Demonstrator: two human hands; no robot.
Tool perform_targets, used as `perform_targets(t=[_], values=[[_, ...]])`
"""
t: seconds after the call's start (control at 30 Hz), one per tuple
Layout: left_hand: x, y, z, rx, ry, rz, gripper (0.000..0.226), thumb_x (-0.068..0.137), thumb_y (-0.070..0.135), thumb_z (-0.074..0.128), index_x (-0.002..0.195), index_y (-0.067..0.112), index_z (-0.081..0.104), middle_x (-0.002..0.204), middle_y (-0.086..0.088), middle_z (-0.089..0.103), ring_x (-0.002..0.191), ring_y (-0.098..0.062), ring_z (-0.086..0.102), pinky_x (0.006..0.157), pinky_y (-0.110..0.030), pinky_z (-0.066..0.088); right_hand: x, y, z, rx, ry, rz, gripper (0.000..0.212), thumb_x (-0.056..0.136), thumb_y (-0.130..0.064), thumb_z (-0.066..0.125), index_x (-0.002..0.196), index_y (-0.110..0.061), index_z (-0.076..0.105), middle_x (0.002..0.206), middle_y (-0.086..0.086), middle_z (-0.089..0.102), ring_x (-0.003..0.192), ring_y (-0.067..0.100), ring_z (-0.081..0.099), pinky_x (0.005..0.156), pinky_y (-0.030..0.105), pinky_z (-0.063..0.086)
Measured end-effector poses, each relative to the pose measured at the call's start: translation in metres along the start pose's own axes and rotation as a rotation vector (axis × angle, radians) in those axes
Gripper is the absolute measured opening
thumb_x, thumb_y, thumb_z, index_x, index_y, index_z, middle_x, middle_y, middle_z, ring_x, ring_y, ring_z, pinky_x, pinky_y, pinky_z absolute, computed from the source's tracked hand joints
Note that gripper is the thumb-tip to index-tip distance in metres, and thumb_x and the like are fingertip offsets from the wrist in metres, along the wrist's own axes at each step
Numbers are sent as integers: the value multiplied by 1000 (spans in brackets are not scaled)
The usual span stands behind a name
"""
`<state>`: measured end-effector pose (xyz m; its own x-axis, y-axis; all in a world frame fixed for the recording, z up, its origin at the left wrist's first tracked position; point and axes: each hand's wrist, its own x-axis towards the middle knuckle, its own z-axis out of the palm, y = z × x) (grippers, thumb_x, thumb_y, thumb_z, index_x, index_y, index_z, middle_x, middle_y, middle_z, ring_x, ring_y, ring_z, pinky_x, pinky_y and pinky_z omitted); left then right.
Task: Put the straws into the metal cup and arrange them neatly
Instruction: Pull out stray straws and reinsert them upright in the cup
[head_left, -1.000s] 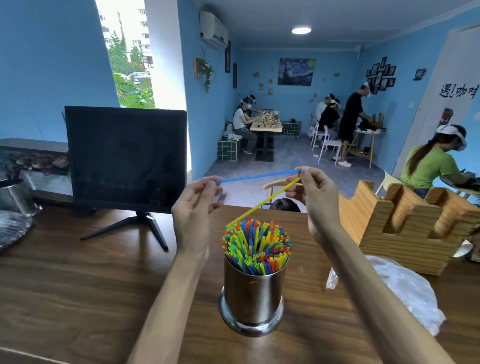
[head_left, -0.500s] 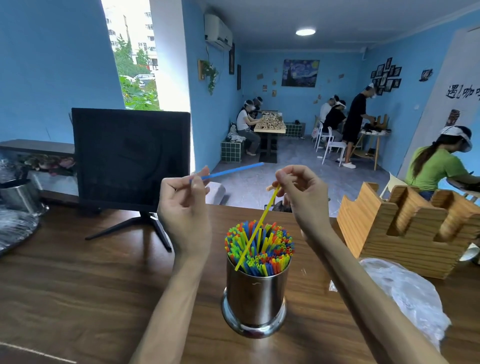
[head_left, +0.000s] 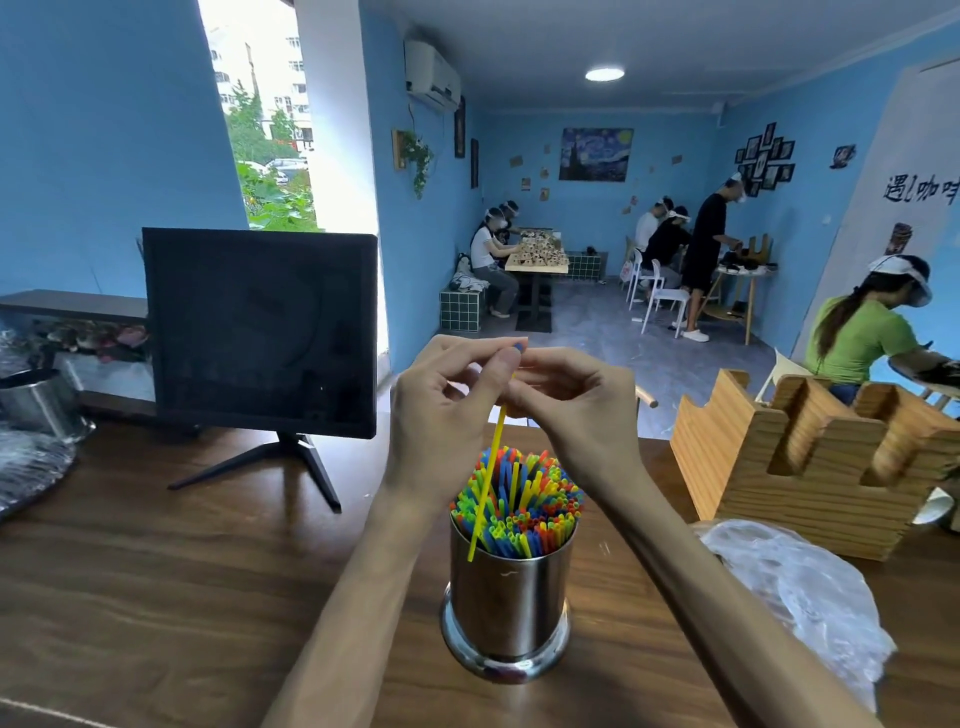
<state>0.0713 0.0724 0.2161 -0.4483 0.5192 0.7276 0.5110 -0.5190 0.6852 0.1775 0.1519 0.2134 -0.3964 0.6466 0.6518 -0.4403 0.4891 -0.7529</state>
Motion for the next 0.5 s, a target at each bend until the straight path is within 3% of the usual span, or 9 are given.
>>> perform_targets(t=[0.1,0.17,0.37,0.43,0.5], values=[[0,-2,-1,-16,16,-57,19,95,26,71,103,41,78,101,0,63,89,-25,68,78,-51,59,-3,-3,2,78,-11,67,24,80,3,78,99,-11,74,81,1,79,78,17,77,69,25,60],[-1,-2,0,-21,19,-89,23,96,22,69,105,42,78,104,-6,59,92,-23,66,80,-48,59,-3,-3,4,119,-22,92,26,81,6,76,102,-10,73,84,3,79,80,18,77,71,26,60],[-9,-7,-1,92,-8,-94,29,98,32,54,121,45,68,105,-1,55,97,-8,59,84,-18,48,3,4,3,169,78,164,29,82,3,78,107,-9,71,84,10,79,78,21,76,70,28,59],[-18,-5,-2,176,112,-46,23,96,43,55,107,36,75,91,7,58,84,-9,59,74,-22,46,10,7,-4,183,169,164,32,83,3,78,111,-11,70,81,9,77,76,21,75,71,29,59],[-24,-5,-5,252,137,-47,38,100,40,59,76,20,79,60,9,59,57,-7,54,70,-42,48,16,12,-10,173,230,152,34,86,1,77,115,-16,71,79,7,72,76,18,74,72,29,59]])
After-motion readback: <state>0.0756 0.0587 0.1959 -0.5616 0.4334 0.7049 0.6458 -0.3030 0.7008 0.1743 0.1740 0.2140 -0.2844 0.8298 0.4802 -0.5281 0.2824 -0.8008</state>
